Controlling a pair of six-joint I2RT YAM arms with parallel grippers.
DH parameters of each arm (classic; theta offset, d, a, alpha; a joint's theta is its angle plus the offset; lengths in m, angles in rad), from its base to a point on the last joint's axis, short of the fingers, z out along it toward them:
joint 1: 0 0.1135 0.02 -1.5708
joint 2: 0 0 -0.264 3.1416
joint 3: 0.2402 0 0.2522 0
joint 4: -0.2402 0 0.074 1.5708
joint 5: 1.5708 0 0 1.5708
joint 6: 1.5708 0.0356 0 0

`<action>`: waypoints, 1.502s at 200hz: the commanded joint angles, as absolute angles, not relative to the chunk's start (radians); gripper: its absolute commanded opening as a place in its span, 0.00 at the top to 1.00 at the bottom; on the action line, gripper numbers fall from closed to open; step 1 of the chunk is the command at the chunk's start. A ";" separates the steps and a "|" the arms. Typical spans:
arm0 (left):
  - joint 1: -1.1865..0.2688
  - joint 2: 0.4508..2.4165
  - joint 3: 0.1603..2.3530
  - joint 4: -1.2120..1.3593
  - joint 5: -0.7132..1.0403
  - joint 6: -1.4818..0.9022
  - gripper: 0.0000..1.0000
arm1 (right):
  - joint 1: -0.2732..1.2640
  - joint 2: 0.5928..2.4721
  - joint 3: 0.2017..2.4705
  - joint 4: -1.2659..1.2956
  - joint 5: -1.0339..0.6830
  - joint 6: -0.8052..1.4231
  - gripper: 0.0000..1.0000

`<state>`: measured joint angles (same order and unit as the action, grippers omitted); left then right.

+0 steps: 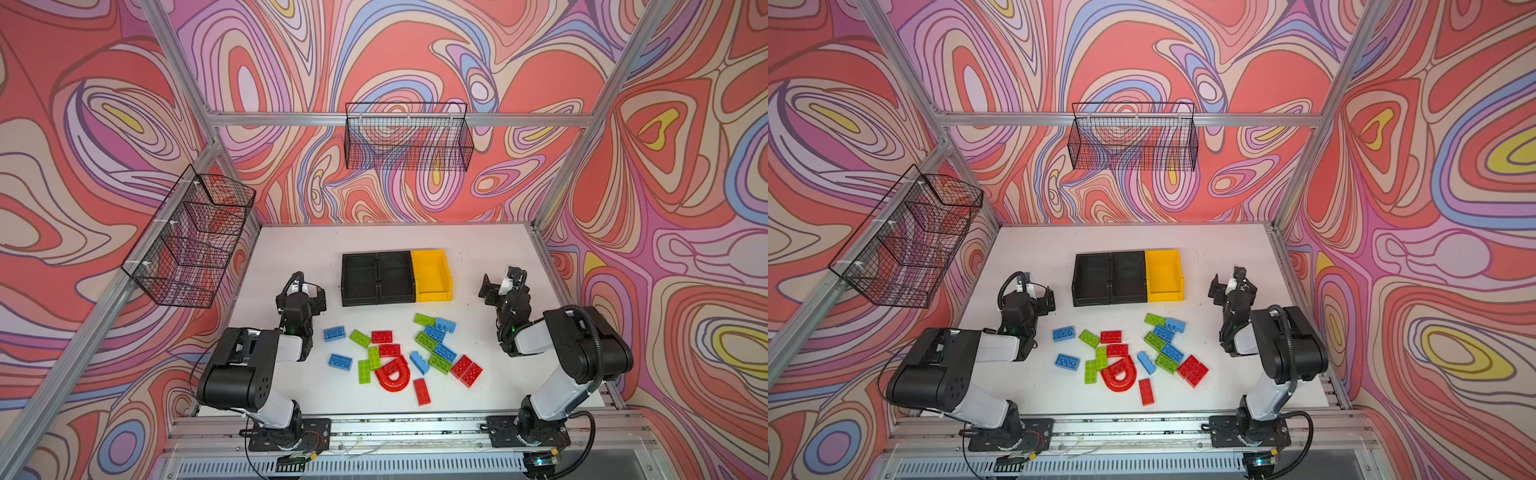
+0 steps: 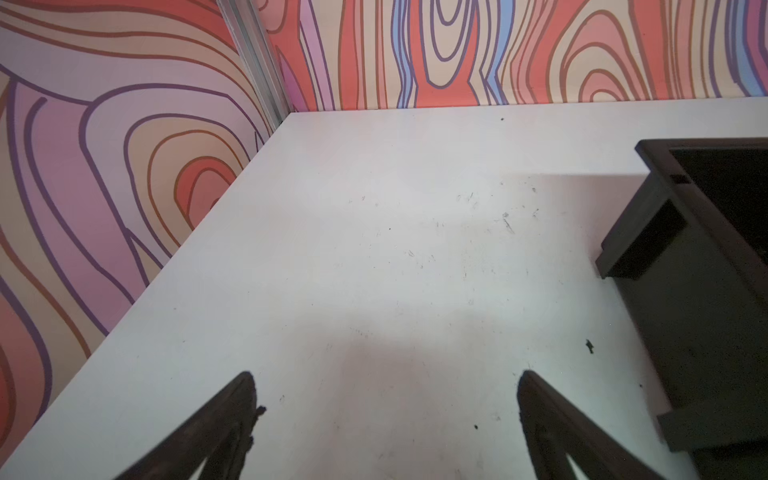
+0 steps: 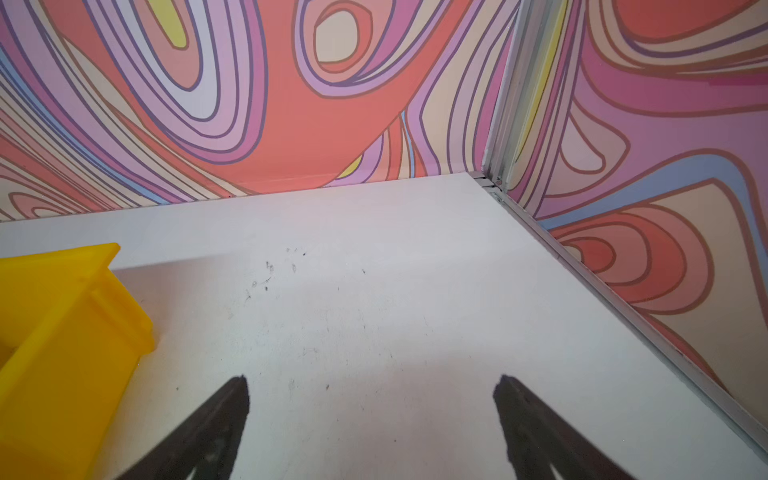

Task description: Sort the legos into containers by color

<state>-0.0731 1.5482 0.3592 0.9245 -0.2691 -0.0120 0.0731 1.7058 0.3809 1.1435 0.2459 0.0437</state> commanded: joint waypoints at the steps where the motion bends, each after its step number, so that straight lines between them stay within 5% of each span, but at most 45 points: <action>1: -0.074 1.552 0.360 0.943 -0.264 -0.016 0.00 | 0.069 1.712 0.383 1.144 0.245 0.031 0.02; 252: -0.061 1.552 0.371 0.920 -0.239 -0.023 0.00 | 0.063 1.713 0.389 1.132 0.222 0.042 0.02; 300: -0.061 1.545 0.367 0.932 -0.259 -0.024 0.13 | 0.063 1.706 0.385 1.142 0.236 0.035 0.15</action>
<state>-0.0689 1.5482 0.3592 0.9157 -0.2428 -0.0154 0.0704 1.7058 0.3813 1.1362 0.2306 0.0444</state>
